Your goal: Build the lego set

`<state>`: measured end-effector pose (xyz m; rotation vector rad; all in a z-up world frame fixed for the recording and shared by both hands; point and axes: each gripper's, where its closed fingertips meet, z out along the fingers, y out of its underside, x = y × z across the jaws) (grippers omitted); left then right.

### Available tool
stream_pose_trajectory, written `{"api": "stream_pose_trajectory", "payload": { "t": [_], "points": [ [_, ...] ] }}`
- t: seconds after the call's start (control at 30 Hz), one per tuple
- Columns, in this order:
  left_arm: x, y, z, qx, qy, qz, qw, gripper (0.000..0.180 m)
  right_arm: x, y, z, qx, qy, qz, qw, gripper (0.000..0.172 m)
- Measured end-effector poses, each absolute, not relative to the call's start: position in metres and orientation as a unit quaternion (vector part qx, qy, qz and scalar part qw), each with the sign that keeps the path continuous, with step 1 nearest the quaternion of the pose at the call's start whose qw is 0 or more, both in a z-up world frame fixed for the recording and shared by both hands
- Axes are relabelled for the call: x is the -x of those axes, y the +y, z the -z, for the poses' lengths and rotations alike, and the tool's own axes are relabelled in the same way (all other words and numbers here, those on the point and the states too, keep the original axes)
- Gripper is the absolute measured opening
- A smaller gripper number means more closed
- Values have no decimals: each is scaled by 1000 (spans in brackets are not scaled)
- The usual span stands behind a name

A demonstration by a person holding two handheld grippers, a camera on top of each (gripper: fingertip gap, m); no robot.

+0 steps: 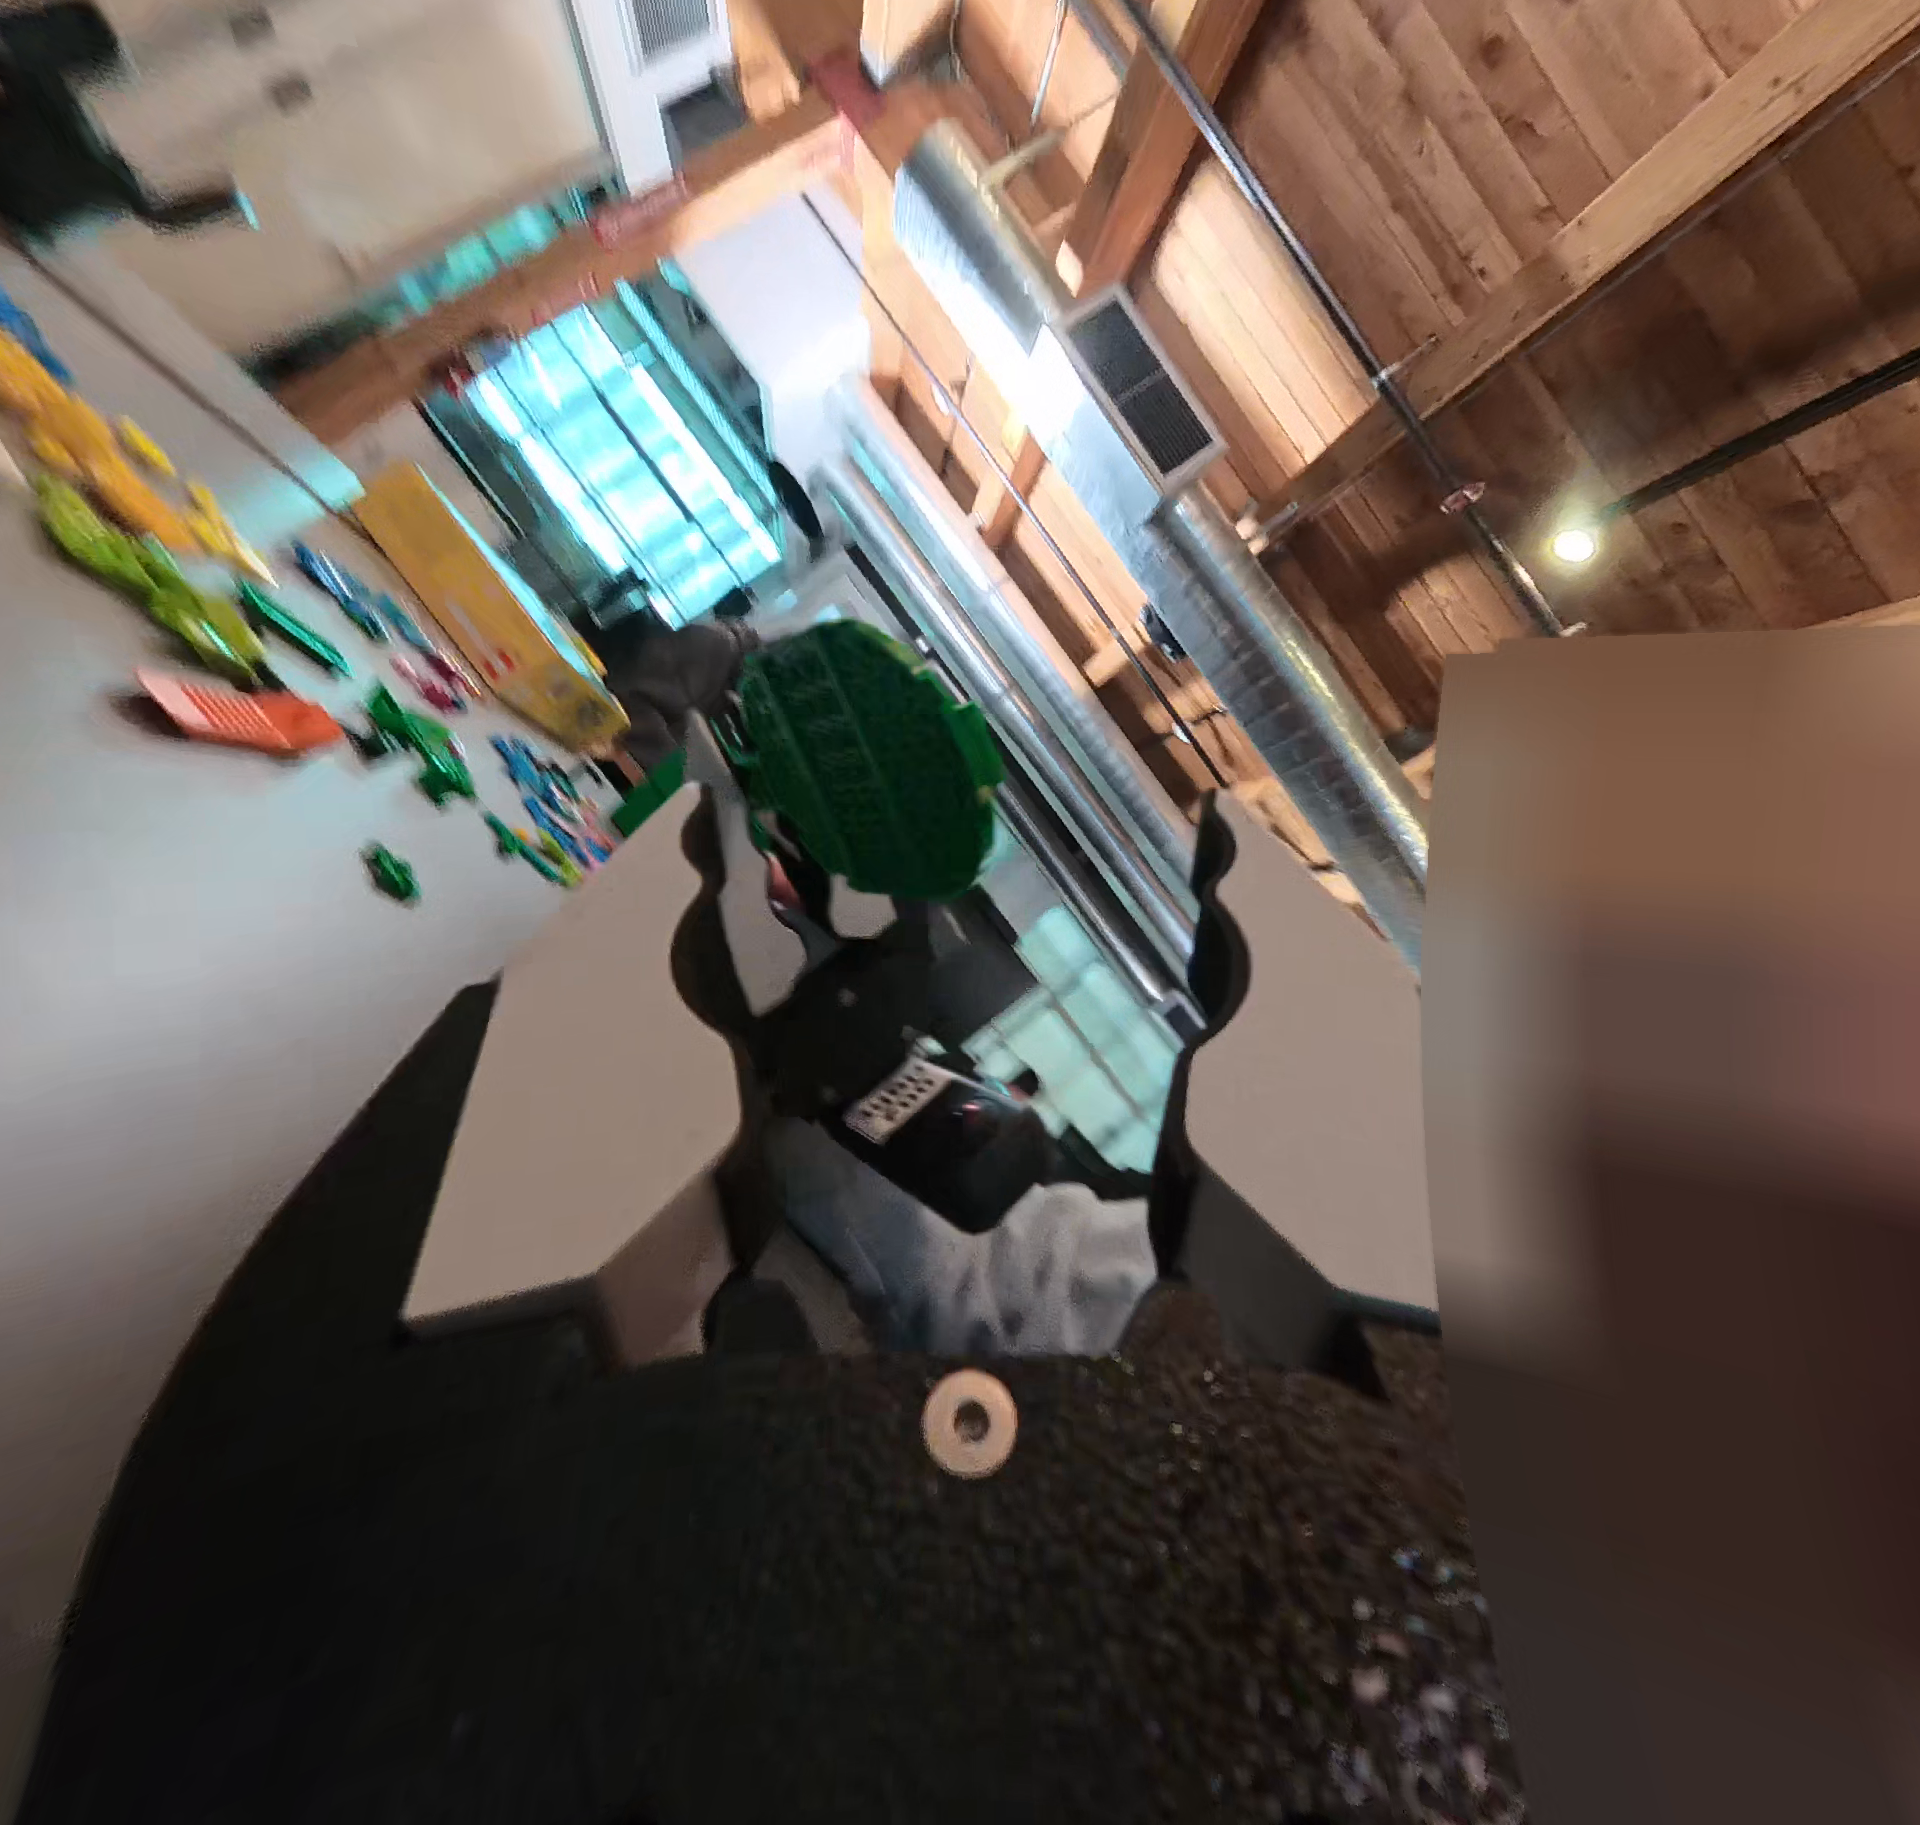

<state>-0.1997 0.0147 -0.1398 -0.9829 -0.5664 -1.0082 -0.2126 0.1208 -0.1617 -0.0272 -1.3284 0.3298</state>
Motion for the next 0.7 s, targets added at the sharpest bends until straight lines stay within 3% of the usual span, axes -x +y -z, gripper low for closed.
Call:
{"api": "stream_pose_trajectory", "payload": {
  "t": [0.13, 0.3, 0.43, 0.6, 0.7],
  "points": [
    [225, -5, 144, 503, -260, 270, 779, 107, 221, 122, 150, 59, -606, -194, 769, 6],
    [206, -9, 150, 641, -71, -39, 764, 73, 226, 108, 159, 29, -640, -218, 736, 7],
    [211, -4, 162, 666, 20, -311, 677, 84, 216, 110, 167, -1, -665, -238, 708, 7],
    [213, 8, 178, 683, 65, -436, 583, 95, 213, 113, 164, -17, -657, -211, 723, 7],
    [210, 9, 177, 677, 71, -446, 581, 94, 211, 106, 162, -25, -651, -215, 727, 7]
  ]
}}
